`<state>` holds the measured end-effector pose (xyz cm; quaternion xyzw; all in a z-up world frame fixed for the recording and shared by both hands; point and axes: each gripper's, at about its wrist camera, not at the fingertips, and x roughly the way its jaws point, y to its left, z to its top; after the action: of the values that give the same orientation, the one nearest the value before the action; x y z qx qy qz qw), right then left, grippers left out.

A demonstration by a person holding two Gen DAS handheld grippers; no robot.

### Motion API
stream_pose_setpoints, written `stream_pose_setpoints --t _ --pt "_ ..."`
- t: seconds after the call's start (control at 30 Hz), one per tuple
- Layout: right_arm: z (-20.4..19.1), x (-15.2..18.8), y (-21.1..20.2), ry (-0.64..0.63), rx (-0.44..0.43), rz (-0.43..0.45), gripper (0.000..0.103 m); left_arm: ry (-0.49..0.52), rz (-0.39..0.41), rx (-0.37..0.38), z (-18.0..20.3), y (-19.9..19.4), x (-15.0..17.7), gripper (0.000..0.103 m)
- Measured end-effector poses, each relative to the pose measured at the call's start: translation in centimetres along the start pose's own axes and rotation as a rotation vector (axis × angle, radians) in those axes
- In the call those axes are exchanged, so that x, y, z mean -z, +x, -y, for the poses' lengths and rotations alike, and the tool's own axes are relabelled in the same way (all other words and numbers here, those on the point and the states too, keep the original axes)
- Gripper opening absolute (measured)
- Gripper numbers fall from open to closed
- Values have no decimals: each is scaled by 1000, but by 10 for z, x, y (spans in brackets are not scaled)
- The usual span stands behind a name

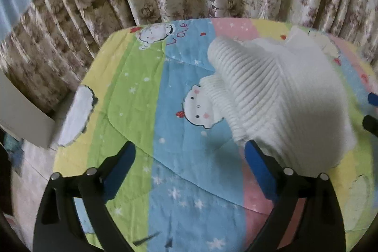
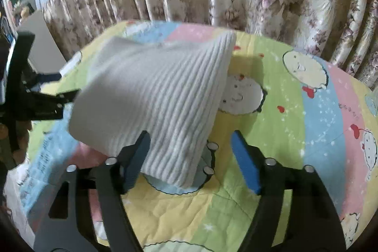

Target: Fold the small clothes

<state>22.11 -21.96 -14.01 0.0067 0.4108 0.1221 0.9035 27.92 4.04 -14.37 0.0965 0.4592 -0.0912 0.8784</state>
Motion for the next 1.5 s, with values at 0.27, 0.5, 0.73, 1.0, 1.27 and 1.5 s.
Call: stream_pose_setpoints --t 0.27,0.5,0.73,1.0,1.27,1.5 --pt "4 -2 -7 41 37 27 83 -62 0 131 6 -15 -4 98" --pt "12 1 -8 107 50 54 89 -31 2 195 29 -13 -7 98" --pt "26 -3 -11 184 49 75 93 18 -22 235 48 7 -7 98" --pt "24 -6 -5 167 62 72 93 57 2 254 40 24 -11 101" --pt "22 -9 6 160 59 62 93 93 -16 337 34 47 -13 102" --pt "20 -10 13 149 64 47 93 83 -37 429 30 66 -15 102"
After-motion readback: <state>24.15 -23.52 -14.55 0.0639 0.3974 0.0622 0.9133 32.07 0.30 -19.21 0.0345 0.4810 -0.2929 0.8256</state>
